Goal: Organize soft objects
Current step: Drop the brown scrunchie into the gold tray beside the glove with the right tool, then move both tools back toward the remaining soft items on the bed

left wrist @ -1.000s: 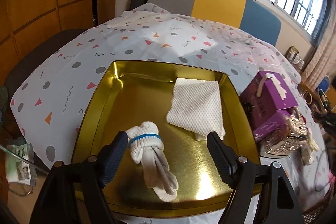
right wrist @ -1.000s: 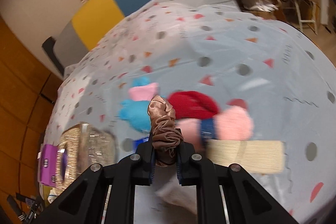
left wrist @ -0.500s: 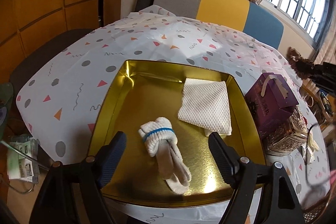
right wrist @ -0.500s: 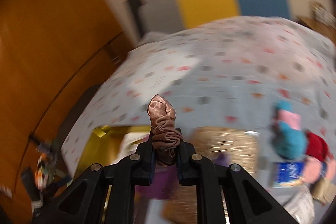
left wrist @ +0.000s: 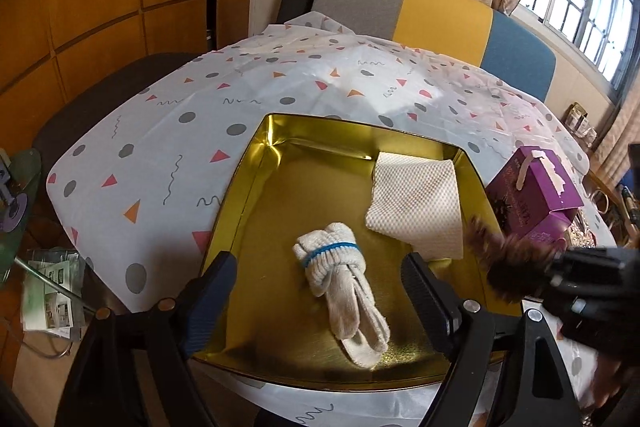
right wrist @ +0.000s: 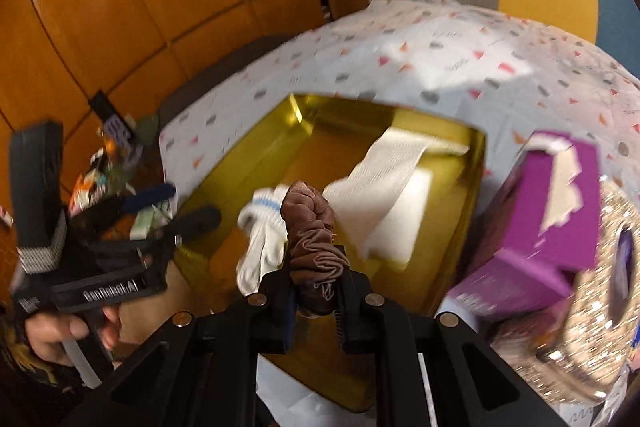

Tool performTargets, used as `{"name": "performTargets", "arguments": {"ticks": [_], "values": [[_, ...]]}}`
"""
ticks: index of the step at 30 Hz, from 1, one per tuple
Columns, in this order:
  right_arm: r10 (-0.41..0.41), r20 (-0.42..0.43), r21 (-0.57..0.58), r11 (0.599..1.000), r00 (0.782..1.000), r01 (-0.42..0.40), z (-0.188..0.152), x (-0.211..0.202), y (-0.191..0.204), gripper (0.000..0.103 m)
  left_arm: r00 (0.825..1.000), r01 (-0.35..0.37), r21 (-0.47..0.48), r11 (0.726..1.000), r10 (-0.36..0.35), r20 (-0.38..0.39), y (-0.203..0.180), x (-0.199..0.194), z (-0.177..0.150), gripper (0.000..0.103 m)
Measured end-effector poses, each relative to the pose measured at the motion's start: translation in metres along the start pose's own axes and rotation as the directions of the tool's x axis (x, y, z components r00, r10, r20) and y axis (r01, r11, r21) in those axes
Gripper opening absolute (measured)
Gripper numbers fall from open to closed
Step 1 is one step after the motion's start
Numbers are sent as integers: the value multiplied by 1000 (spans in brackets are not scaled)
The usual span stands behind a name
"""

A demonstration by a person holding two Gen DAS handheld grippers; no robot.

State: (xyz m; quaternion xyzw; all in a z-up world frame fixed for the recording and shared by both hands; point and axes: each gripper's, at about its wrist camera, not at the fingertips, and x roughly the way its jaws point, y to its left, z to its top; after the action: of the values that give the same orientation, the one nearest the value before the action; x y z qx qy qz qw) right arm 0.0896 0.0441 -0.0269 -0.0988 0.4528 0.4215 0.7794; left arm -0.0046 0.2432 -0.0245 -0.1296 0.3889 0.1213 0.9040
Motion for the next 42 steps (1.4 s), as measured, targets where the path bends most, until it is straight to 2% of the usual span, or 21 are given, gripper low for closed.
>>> {"name": "performTargets", "arguments": {"ticks": [7, 8, 10, 14, 23, 27, 36, 42], "values": [[-59, -70, -31, 998, 996, 57, -18, 23, 9, 18, 1000, -1, -1, 1000, 1, -12, 1, 2, -2, 85], [-61, -73, -26, 998, 995, 59, -19, 26, 10, 21, 1000, -2, 0, 1000, 2, -9, 1, 2, -2, 85], [-60, -79, -6, 998, 995, 60, -19, 28, 7, 34, 1000, -3, 0, 1000, 3, -11, 2, 2, -2, 85], [-45, -75, 29, 998, 996, 47, -19, 28, 2, 42, 1000, -3, -5, 1000, 3, -16, 3, 4, -3, 85], [-58, 9, 53, 997, 998, 57, -20, -7, -1, 43, 1000, 7, 4, 1000, -7, -2, 0, 1, -1, 85], [-86, 58, 66, 994, 995, 82, -25, -33, -10, 43, 1000, 28, 43, 999, -29, 4, -10, -2, -1, 85], [-169, 144, 178, 974, 975, 143, -47, -86, -51, 43, 997, 74, 117, 990, -74, -5, -37, -7, -4, 85], [-240, 176, 281, 942, 955, 185, -68, -118, -86, 43, 995, 97, 155, 983, -96, -15, -53, -9, -6, 85]]}}
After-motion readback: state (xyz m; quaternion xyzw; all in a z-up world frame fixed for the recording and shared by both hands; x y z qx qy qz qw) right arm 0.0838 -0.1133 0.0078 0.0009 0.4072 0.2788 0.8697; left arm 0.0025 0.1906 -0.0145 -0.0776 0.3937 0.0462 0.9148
